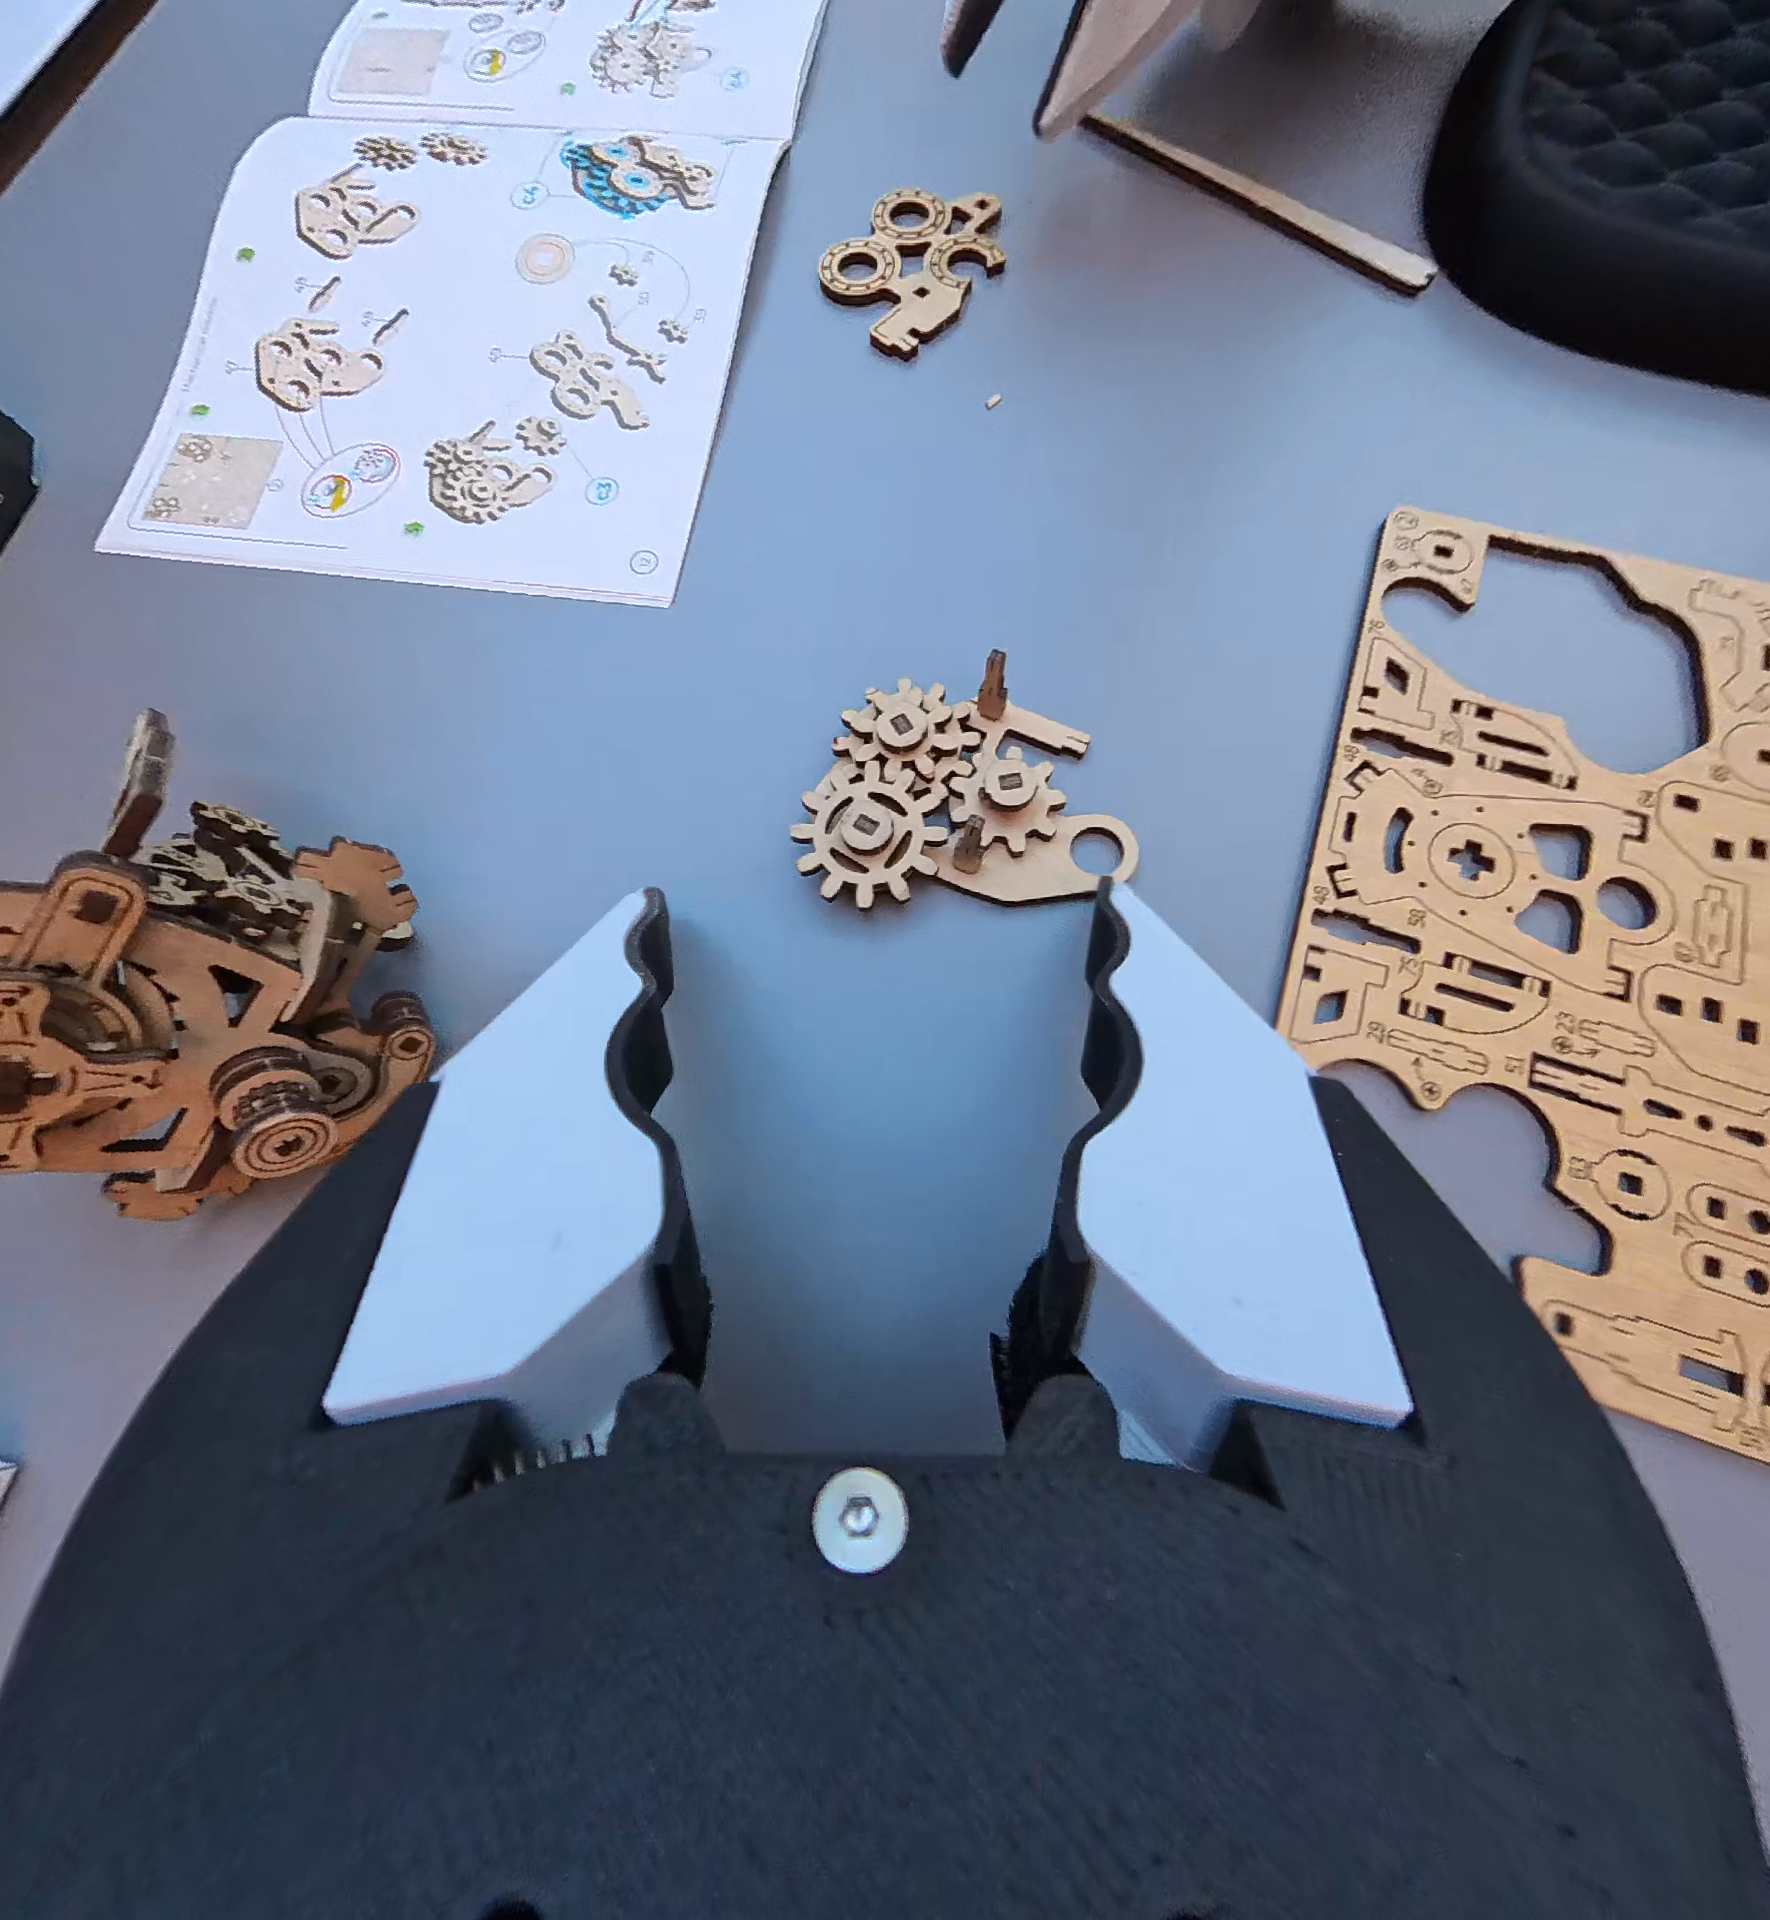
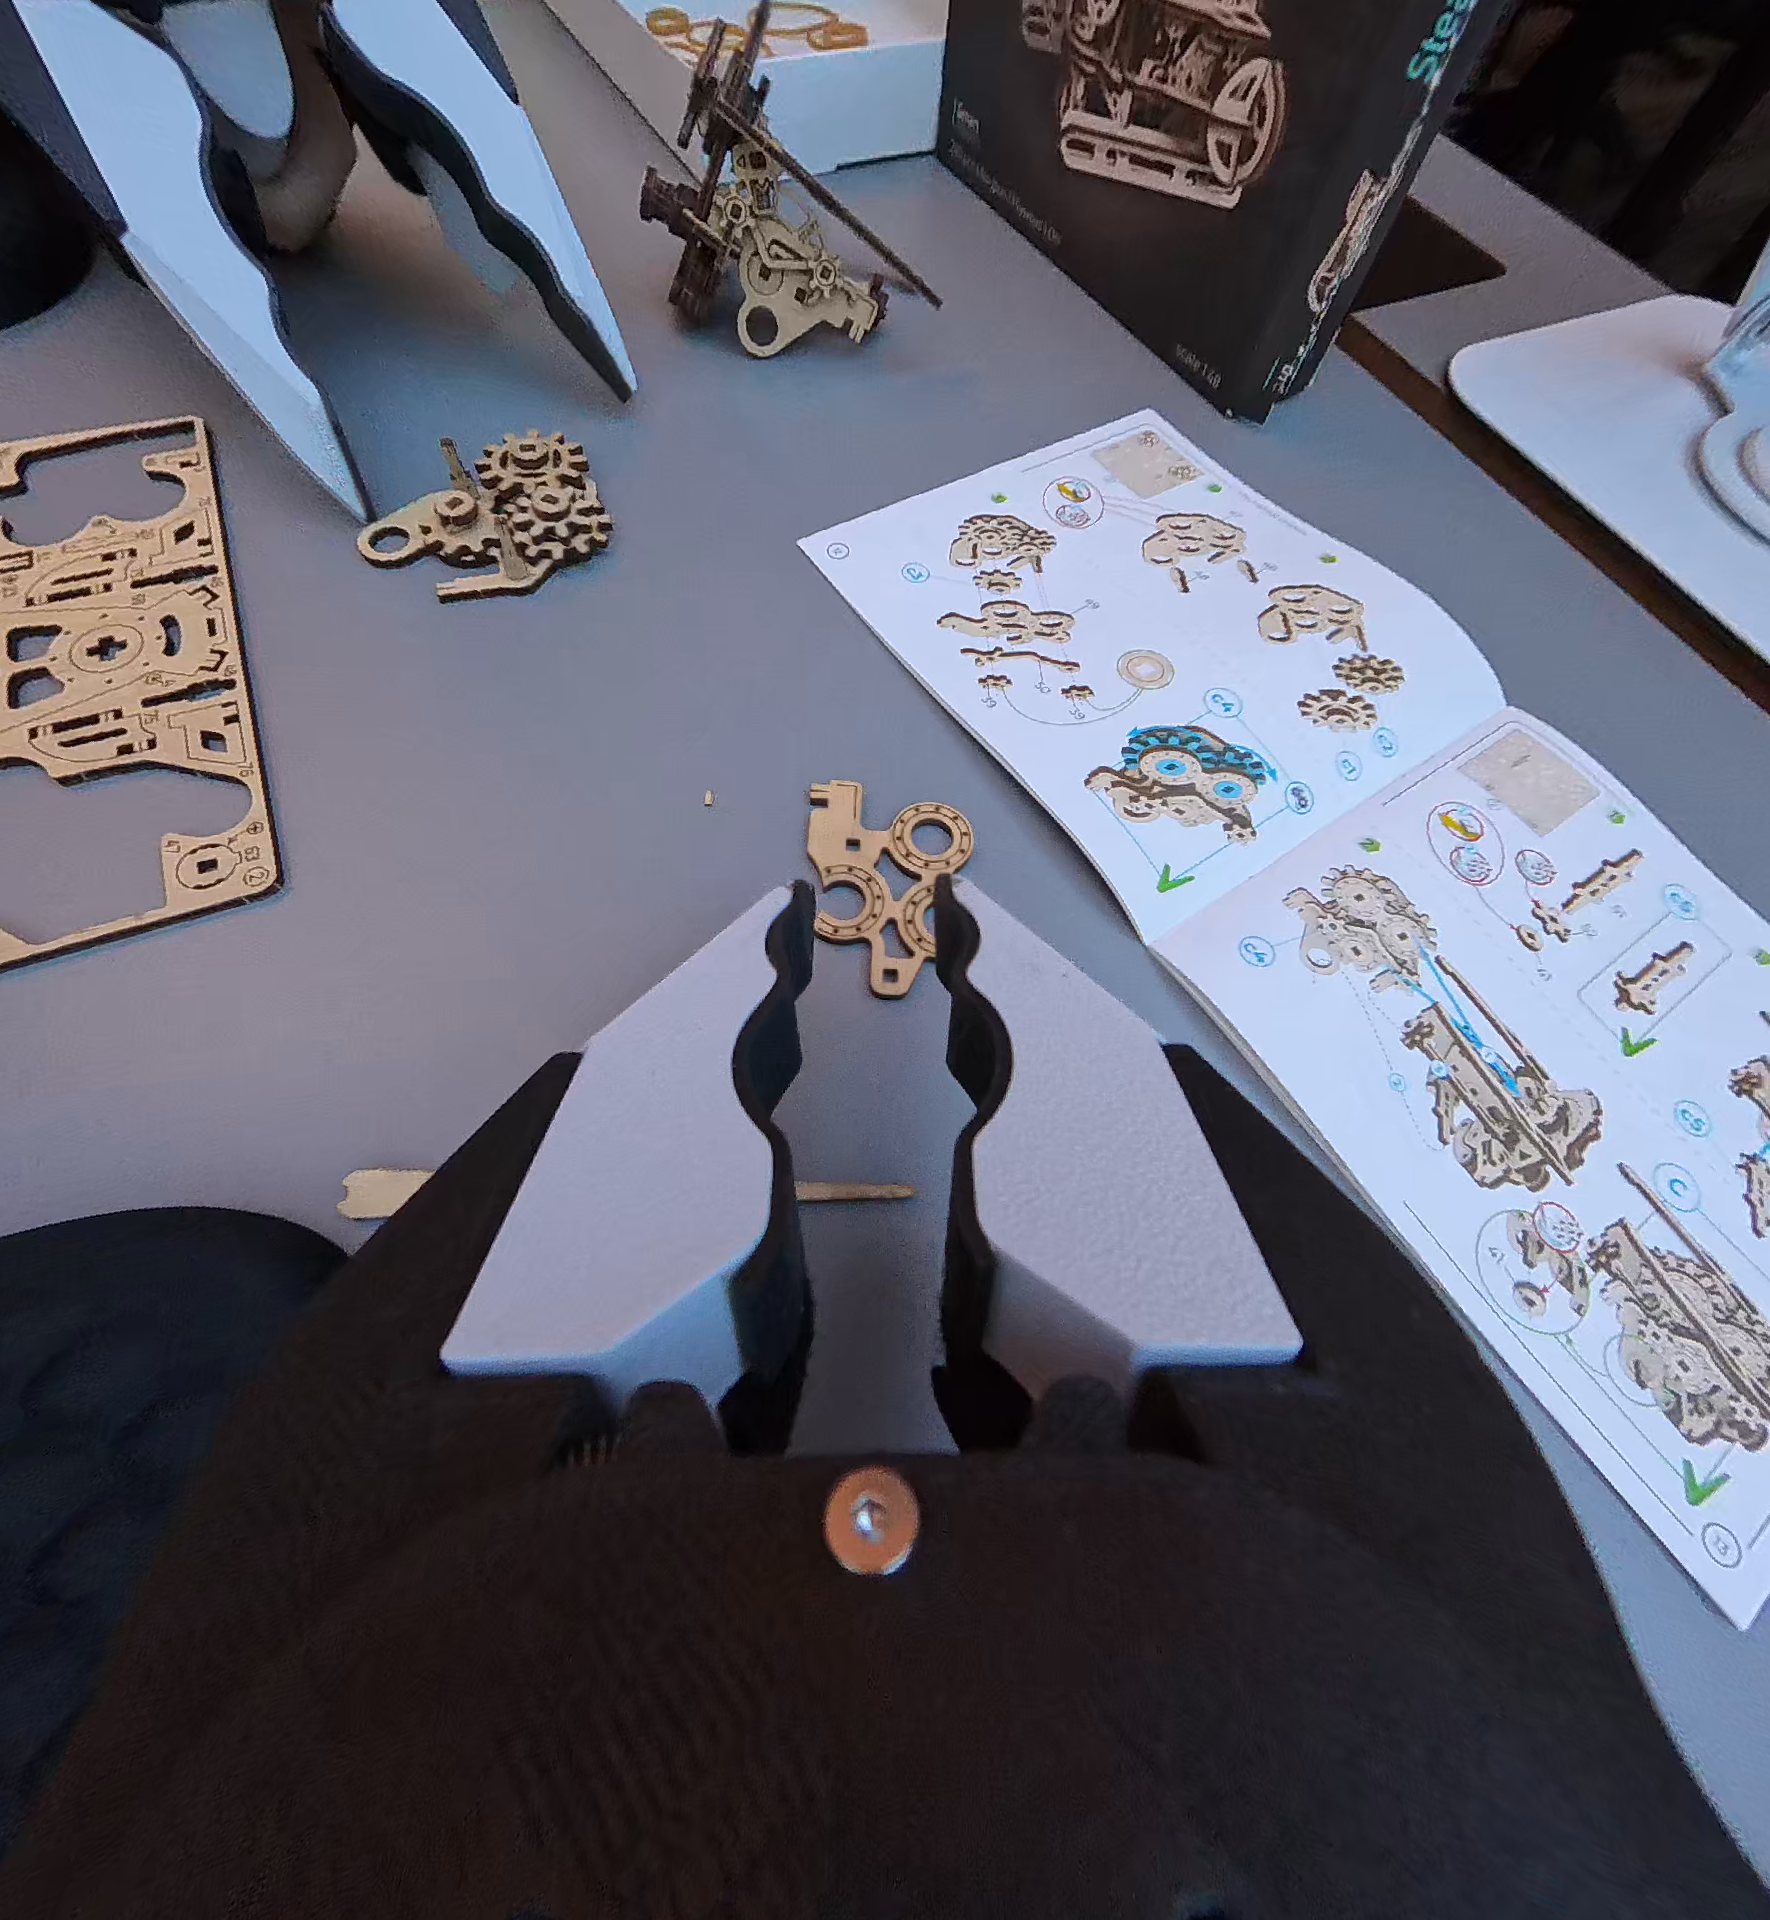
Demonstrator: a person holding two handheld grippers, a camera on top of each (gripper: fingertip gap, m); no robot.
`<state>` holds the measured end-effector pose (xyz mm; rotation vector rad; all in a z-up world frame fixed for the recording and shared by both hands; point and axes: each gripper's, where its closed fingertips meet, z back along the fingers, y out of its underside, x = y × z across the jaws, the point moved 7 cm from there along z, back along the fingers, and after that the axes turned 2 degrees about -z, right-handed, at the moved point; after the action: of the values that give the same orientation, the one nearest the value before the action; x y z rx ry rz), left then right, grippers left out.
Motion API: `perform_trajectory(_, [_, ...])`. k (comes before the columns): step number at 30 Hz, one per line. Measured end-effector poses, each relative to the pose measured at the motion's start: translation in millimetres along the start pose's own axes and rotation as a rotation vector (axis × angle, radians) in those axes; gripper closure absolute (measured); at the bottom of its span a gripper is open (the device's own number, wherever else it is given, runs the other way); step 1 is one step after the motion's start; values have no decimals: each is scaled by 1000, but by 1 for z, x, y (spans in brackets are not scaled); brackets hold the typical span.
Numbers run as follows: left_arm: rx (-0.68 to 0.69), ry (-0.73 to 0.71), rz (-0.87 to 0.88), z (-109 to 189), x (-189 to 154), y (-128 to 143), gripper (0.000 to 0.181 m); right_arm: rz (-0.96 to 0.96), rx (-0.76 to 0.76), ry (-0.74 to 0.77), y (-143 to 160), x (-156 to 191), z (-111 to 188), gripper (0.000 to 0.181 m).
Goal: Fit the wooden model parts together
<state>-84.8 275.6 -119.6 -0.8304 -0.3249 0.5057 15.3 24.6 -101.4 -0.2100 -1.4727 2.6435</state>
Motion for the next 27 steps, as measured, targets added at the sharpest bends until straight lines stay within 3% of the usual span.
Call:
perform_trajectory(11, [3,-9,-53,-11,-7,-9,104,-125,16,-87,10,-17,2,158])
perform_trajectory(19, [-35,-45,-38,10,-9,-9,103,-132,127,-77,13,-6,-11,154])
perform_trajectory(23, [-62,-65,-51,15,-11,-16,105,-103,149,-11,12,-3,-15,171])
perform_trajectory(27, [-53,-58,-61,14,-12,-15,105,-102,146,-8,12,-4,-15,172])
